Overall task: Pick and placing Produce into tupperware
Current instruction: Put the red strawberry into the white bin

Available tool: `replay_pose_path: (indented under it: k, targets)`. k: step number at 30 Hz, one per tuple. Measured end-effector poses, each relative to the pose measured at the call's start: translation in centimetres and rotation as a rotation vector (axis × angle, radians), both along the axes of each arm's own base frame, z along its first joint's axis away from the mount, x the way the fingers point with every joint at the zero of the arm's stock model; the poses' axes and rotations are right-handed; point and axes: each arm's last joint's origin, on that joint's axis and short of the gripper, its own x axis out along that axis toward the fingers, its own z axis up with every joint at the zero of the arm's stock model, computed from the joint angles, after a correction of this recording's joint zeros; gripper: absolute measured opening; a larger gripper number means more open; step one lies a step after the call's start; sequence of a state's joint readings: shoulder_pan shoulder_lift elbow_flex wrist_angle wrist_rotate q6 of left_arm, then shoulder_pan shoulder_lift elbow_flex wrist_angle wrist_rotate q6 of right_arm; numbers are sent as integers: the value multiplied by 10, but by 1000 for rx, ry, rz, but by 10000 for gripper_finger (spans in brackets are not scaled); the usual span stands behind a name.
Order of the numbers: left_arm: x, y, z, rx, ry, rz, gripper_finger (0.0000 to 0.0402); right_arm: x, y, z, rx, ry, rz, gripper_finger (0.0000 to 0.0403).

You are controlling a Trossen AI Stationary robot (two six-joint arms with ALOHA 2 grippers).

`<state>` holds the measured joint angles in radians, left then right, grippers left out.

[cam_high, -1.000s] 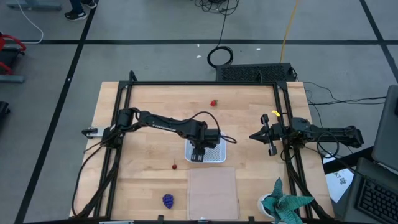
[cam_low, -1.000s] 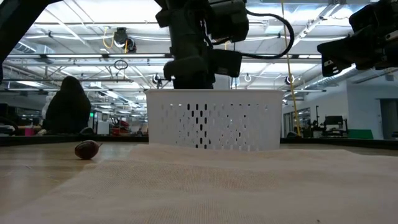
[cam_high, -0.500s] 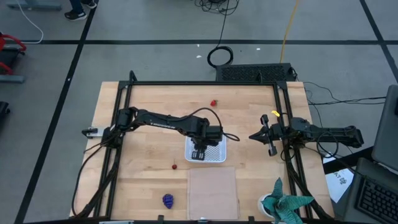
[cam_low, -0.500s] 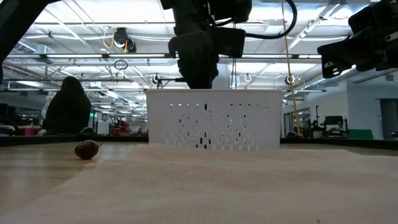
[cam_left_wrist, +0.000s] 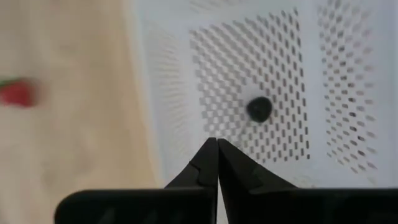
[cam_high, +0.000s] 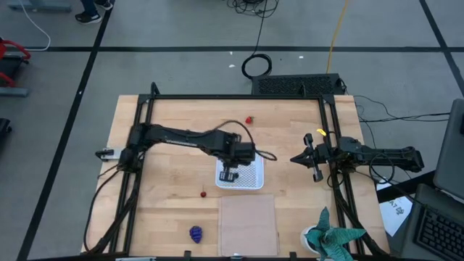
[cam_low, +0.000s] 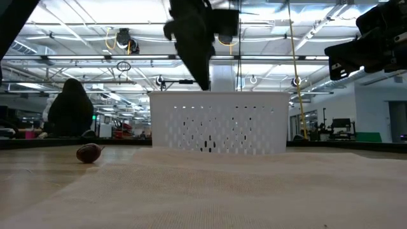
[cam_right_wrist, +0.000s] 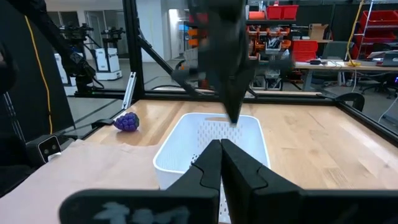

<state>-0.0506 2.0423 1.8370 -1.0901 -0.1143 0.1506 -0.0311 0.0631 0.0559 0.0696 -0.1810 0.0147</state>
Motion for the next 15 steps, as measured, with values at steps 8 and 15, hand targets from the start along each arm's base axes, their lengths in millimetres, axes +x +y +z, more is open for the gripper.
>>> replay_pose_path:
  k: [8, 15]
  targets:
    - [-36, 0, 63, 69, -197, 52, 1, 0, 0, 0, 0, 0, 0, 0]
    - [-68, 5, 60, 46, -332, 51, 1, 1, 0, -1, 0, 11, 0, 0]
